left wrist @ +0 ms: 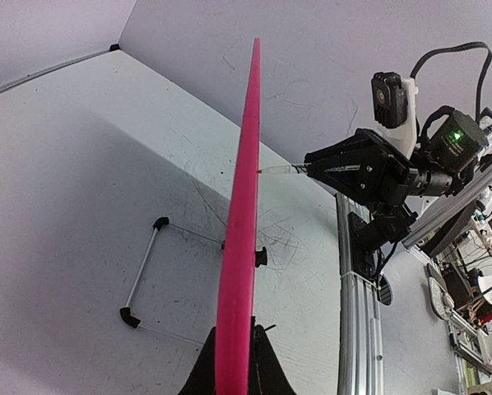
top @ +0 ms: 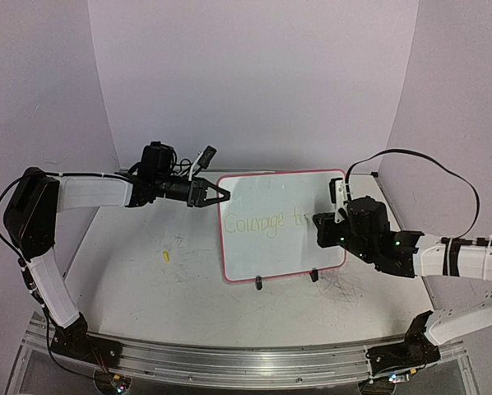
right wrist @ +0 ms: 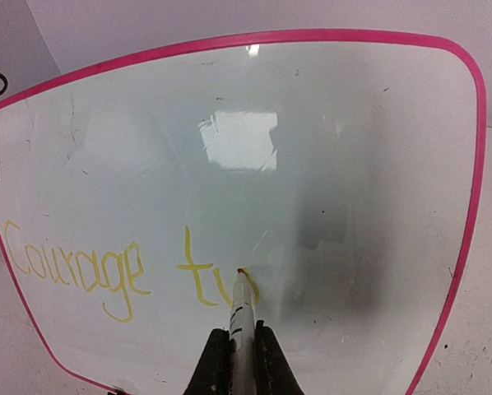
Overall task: Write a sentence on the whiteboard
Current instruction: Write a sentence at the center of the board.
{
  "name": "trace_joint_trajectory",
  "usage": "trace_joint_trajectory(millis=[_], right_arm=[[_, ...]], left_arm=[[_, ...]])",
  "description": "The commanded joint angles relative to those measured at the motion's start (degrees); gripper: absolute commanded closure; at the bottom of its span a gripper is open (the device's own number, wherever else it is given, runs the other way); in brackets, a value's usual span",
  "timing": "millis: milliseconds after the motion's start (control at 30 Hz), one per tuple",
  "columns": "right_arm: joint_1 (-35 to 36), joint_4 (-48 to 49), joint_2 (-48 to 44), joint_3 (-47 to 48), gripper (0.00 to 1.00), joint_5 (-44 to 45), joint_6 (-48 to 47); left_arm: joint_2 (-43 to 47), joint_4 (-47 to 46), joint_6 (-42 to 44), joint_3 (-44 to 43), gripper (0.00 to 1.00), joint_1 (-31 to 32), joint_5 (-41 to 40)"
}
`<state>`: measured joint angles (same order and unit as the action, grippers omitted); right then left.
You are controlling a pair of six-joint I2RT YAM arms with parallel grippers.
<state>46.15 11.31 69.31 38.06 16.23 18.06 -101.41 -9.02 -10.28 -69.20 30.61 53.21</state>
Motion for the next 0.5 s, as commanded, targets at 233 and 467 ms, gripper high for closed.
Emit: trace_joint_trajectory(millis=[233, 467], right_arm=[[-0.15, 1.4, 1.22, 0.0, 1.0, -3.82, 0.79], [-0.14, 1.59, -8.33, -3.78, 1.0, -2.15, -0.62]], left_arm=[[1.21, 0.36, 5.36, 0.9, 1.0, 0.39, -6.03], [1.47, 0.46, 5.73, 1.07, 1.0, 0.41, -6.37]])
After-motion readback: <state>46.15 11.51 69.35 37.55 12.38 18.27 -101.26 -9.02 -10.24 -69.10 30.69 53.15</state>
